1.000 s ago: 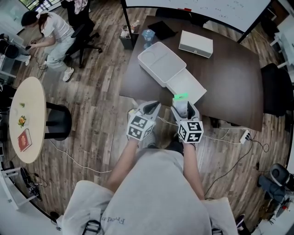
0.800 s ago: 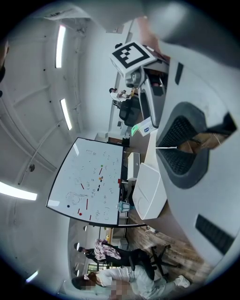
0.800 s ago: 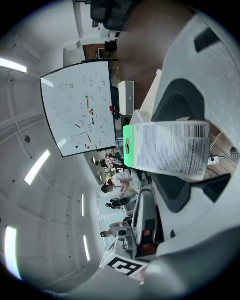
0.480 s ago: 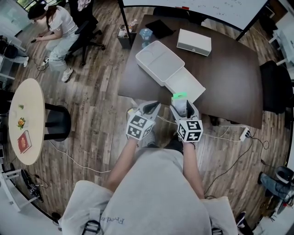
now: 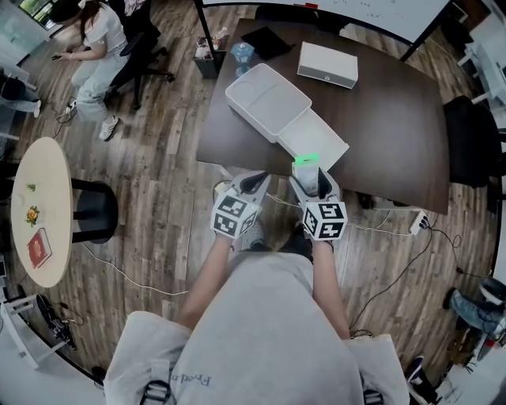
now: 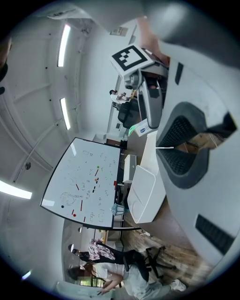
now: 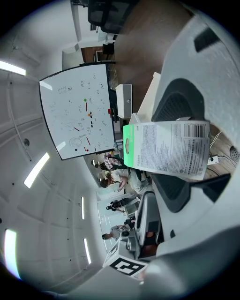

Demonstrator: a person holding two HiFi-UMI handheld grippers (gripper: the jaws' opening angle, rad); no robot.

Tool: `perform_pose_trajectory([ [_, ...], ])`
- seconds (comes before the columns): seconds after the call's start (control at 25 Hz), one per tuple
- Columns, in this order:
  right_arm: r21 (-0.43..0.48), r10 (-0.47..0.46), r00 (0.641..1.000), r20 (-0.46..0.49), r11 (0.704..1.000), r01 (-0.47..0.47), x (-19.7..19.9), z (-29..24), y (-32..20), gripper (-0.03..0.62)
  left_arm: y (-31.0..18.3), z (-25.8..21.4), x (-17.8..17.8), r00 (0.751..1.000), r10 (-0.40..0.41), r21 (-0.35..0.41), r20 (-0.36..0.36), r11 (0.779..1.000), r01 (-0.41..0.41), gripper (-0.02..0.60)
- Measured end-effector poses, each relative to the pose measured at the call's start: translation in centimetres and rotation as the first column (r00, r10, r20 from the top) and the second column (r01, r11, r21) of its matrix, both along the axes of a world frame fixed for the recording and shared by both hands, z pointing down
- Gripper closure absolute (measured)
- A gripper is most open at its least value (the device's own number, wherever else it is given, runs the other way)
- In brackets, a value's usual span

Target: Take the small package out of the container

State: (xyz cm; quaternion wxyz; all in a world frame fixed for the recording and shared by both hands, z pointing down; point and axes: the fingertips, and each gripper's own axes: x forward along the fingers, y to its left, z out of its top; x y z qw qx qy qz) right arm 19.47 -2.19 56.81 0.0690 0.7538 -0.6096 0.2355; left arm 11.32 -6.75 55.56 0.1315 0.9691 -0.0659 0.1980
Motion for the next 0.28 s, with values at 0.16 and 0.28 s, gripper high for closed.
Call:
perform_pose_trajectory([
  [0.16,0.001,-0.005,1.000,0.003,1.000,0.005,0.00,-0.12,-0.36,0.244,-0.08,0.20,-0.10,1.000,0.011,-0.006,0.008,1.000,-0.011,0.574],
  [0.28,0.005,-0.001,1.000,0.002,1.000,0.001,0.48,-0.44,-0.65,0.244,-0.35,0.31,0.13,1.000,0.014,-0.009,0.014,1.000,-0.014,0.574],
])
